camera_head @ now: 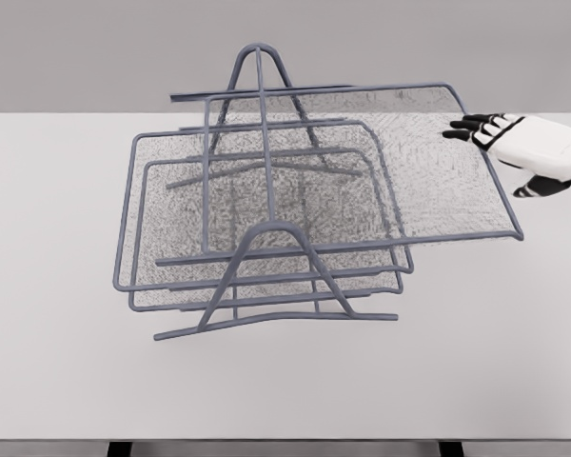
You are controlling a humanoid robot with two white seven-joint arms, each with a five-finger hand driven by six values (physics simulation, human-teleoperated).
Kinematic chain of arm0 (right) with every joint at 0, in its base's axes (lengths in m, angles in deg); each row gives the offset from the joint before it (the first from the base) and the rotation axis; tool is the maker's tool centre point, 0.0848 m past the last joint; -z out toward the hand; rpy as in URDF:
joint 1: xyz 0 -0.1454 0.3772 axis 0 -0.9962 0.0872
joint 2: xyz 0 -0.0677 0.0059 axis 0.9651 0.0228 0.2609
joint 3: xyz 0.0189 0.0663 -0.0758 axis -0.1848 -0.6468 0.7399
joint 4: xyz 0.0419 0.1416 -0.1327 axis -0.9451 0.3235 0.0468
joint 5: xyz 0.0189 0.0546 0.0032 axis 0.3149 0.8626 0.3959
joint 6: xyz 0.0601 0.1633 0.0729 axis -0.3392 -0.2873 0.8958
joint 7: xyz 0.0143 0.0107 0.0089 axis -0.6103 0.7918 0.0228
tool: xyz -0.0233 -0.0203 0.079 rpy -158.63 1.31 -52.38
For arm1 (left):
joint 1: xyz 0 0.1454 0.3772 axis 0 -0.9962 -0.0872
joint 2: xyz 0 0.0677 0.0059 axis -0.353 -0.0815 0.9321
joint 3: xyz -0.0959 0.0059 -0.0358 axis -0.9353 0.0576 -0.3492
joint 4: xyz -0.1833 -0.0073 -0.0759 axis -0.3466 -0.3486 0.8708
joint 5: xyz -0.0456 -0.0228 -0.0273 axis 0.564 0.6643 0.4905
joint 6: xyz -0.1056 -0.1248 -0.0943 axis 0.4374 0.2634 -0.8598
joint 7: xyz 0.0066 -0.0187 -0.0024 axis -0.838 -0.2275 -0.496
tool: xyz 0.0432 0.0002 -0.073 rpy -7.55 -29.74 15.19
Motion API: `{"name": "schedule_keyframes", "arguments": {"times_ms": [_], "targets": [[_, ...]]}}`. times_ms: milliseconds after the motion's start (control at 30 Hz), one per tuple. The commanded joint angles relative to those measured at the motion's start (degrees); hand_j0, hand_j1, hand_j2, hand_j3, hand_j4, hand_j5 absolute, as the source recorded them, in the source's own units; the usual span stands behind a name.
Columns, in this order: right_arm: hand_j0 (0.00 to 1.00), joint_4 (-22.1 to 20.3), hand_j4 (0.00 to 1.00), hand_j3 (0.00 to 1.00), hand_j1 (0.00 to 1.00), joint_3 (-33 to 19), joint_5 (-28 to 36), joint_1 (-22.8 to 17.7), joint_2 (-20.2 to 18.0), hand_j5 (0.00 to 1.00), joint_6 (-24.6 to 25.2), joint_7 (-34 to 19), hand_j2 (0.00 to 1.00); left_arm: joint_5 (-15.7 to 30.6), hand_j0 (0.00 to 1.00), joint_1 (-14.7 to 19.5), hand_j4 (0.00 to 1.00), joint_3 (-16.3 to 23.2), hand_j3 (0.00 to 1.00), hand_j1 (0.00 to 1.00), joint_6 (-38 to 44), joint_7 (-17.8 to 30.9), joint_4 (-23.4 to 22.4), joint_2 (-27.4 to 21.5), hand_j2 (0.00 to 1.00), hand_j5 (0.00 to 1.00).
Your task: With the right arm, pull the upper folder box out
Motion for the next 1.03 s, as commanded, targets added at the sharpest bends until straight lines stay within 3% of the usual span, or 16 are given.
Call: {"name": "schedule_keyframes", "arguments": {"times_ms": [0, 167, 233, 467, 500, 600, 633, 667, 700, 833, 1000], "targets": [[1.0, 0.9, 1.0, 1.0, 1.0, -1.3, -1.2, 0.0, -1.5, 1.0, -2.0, -1.4, 1.0, 0.0, 1.0, 0.0, 1.0, 0.0, 1.0, 1.0, 0.0, 0.0, 0.0, 0.0, 1.0, 1.0], [1.0, 3.2, 1.0, 1.0, 1.0, -4.9, -1.0, -1.6, -3.6, 1.0, -2.0, -1.4, 1.0, 0.0, 1.0, 0.0, 1.0, 0.0, 1.0, 1.0, 0.0, 0.0, 0.0, 0.0, 1.0, 1.0], [1.0, 4.1, 1.0, 1.0, 1.0, -5.2, 1.6, -1.6, -6.2, 1.0, -2.0, -1.4, 1.0, 0.0, 1.0, 0.0, 1.0, 0.0, 1.0, 1.0, -0.1, 0.0, 0.0, 0.0, 1.0, 1.0], [1.0, 8.2, 1.0, 1.0, 1.0, -8.1, 1.8, -1.9, -6.5, 1.0, -2.0, -1.4, 1.0, 0.0, 1.0, 0.0, 1.0, 0.0, 1.0, 1.0, -0.1, 0.0, 0.0, 0.0, 1.0, 1.0], [1.0, 7.5, 1.0, 1.0, 1.0, -11.2, 1.8, -1.7, -5.9, 1.0, -2.0, -1.4, 1.0, 0.0, 1.0, 0.0, 1.0, 0.0, 1.0, 1.0, 0.0, 0.0, 0.0, 0.0, 1.0, 1.0], [1.0, -2.2, 1.0, 1.0, 1.0, -10.4, 7.2, 2.0, -6.7, 1.0, -2.0, -1.4, 1.0, 0.0, 1.0, 0.0, 1.0, 0.0, 1.0, 1.0, 0.0, 0.0, 0.0, 0.0, 1.0, 1.0], [1.0, -6.3, 1.0, 1.0, 1.0, -8.1, 10.2, 2.7, -8.9, 1.0, -2.0, -1.4, 1.0, 0.0, 1.0, 0.0, 1.0, 0.0, 1.0, 1.0, 0.0, 0.0, 0.0, 0.0, 1.0, 1.0], [1.0, -10.2, 1.0, 1.0, 1.0, -2.4, 13.0, 6.9, -9.9, 1.0, -2.0, -1.4, 1.0, 0.0, 1.0, 0.0, 1.0, 0.0, 1.0, 1.0, 0.0, 0.0, 0.0, 0.0, 1.0, 1.0], [1.0, -10.4, 1.0, 1.0, 1.0, 1.7, 14.2, 8.1, -9.3, 1.0, -2.0, -1.4, 1.0, 0.0, 1.0, 0.0, 1.0, 0.0, 1.0, 1.0, 0.0, 0.0, 0.0, 0.0, 1.0, 1.0], [1.0, -11.4, 1.0, 1.0, 1.0, 5.7, 14.2, 8.0, -2.2, 1.0, -2.0, -1.4, 1.0, 0.0, 1.0, 0.0, 1.0, 0.1, 1.0, 1.0, 0.0, 0.0, 0.0, 0.0, 1.0, 1.0], [1.0, -11.4, 1.0, 1.0, 1.0, 6.1, 14.2, 7.5, -1.4, 1.0, -2.0, -1.4, 1.0, 0.0, 1.0, 0.0, 1.0, 0.0, 1.0, 1.0, 0.0, 0.0, 0.0, 0.0, 1.0, 1.0]]}}
